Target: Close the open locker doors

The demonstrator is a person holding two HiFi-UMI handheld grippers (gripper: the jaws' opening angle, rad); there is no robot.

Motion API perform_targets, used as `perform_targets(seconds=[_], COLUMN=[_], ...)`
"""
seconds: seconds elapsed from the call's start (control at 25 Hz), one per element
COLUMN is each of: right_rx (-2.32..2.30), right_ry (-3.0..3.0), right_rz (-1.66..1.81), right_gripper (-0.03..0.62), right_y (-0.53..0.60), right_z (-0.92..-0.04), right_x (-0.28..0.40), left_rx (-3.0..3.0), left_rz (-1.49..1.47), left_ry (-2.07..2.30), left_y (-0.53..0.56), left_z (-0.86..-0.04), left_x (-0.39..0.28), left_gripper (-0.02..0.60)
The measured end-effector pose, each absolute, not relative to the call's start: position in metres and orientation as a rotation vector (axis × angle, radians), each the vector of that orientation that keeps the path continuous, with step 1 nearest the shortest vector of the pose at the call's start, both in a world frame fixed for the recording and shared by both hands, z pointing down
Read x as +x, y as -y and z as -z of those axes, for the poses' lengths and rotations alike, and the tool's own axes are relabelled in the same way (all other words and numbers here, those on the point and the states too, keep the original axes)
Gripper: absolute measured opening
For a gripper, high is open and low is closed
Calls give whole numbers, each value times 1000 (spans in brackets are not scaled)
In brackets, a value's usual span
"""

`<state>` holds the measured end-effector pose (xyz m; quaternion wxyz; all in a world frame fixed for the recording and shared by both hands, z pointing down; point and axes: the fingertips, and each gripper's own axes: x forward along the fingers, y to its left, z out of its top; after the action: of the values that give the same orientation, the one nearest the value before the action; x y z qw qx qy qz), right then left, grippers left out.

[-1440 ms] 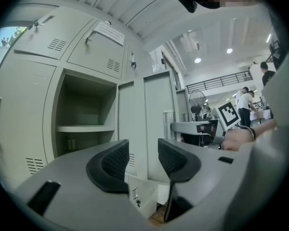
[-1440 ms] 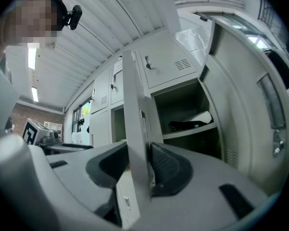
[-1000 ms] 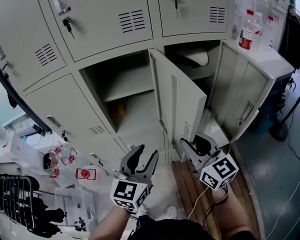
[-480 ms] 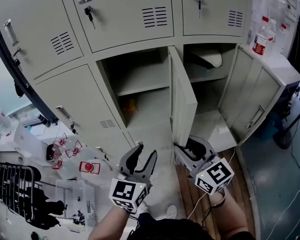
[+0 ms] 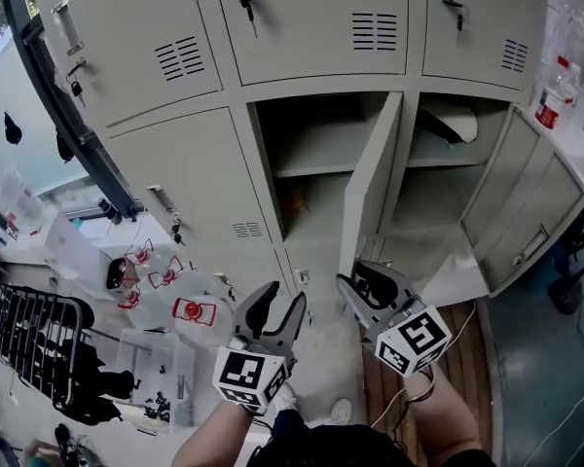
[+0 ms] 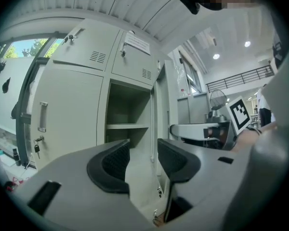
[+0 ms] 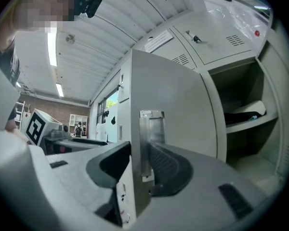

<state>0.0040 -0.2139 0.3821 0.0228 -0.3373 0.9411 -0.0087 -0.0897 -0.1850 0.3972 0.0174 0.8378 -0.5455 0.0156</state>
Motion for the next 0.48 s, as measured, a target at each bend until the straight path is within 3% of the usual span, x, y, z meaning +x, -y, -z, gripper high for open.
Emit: perform_targets(seconds=[0.48], right_rx=[-1013], right_ry=[-2913], right_rz=[90], right_gripper=[117], right_y=[243], right_z=[-382], right_x=[-50], left_rx=[2571], left_rz=[-61], left_ry=[1741], left_y=[194], left_z=[-396], left_x=[-143], left_gripper=[186])
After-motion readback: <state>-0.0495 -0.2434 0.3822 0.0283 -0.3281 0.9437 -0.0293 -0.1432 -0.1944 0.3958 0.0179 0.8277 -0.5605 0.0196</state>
